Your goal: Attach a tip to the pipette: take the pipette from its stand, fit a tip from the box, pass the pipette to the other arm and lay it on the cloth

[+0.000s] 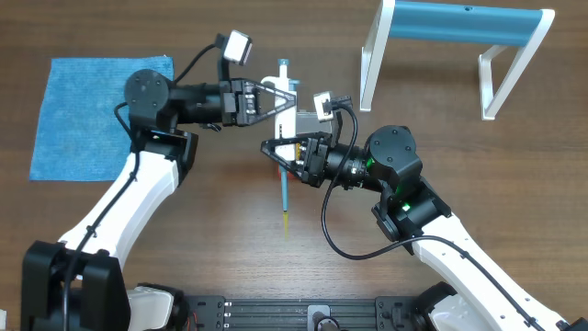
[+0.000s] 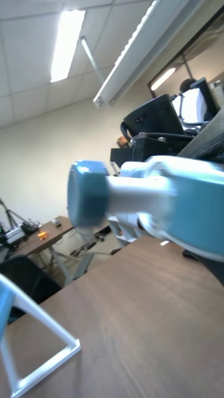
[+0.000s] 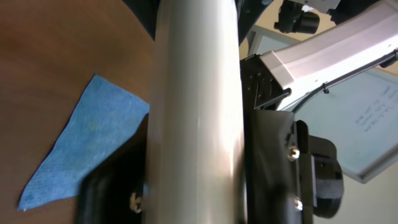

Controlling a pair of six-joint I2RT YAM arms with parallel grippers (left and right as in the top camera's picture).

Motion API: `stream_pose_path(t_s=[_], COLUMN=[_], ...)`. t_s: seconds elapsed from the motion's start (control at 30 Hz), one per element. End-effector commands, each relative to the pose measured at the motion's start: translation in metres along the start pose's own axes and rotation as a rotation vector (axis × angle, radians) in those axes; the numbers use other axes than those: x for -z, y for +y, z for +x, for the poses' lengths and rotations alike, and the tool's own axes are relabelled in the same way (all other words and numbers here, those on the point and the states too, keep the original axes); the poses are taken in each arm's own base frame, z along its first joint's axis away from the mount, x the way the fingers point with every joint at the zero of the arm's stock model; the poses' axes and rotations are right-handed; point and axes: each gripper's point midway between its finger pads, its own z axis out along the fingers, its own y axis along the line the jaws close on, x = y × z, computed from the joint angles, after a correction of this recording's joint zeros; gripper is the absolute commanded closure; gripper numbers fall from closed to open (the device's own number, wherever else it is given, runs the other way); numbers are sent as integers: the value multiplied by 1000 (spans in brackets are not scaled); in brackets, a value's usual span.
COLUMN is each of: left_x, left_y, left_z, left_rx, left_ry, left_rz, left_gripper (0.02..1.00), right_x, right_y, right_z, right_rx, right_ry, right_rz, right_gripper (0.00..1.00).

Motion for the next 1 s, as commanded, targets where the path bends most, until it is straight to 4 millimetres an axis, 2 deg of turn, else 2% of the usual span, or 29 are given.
stream_pose_path(t_s=[0.03, 0.07, 0.23, 0.27, 0.3, 0.33, 0.4, 0.5, 0.57, 0.63, 0.73, 0.8, 0.83, 0.9, 0.93, 1.0], left_x=[-6, -6, -6, -3, 4, 11, 31, 64, 88, 113, 149, 185, 204, 261, 285, 336], left_y=[-4, -4, -3, -2, 3, 8, 32, 80, 114, 145, 171, 168, 160, 142, 134, 116], left_z=[-4, -4, -4, -5, -10, -13, -21, -27, -24, -13, 16, 42, 46, 57, 58, 46], left_rx=[-23, -23, -42, -47, -38, -28, 19, 129, 210, 325, 473, 541, 554, 636, 677, 744], left_ry=[-1, -1, -1, -6, -24, -39, -88, -203, -284, -346, -364, -305, -279, -182, -127, -1], left_rz=[9, 9, 8, 3, -14, -30, -94, -245, -384, -530, -699, -842, -902, -1140, -1243, -1446], left_gripper=[682, 991, 991, 991, 991, 991, 991, 991, 991, 991, 993, 993, 993, 993, 993, 993], right_x=[0, 0, 0, 0, 0, 1, 6, 23, 35, 47, 63, 69, 71, 74, 75, 76], right_y=[12, 12, 12, 13, 11, 7, -19, -58, -73, -84, -97, -105, -108, -119, -121, -128], right_z=[0, 0, 0, 2, 5, 9, 26, 48, 44, 26, 8, 5, 5, 5, 4, 6], right_rx=[26, 26, 26, 27, 30, 24, 6, -93, -103, -106, -100, -113, -115, -122, -122, -137], right_ry=[16, 17, 17, 24, 43, 61, 132, 210, 198, 138, 78, 61, 56, 40, 35, 36], right_rz=[-34, -34, -34, -38, -37, -26, 59, 205, 255, 283, 324, 357, 374, 431, 442, 466], right_gripper=[919, 919, 915, 592, 373, 253, 242, 240, 237, 240, 235, 233, 233, 233, 235, 231])
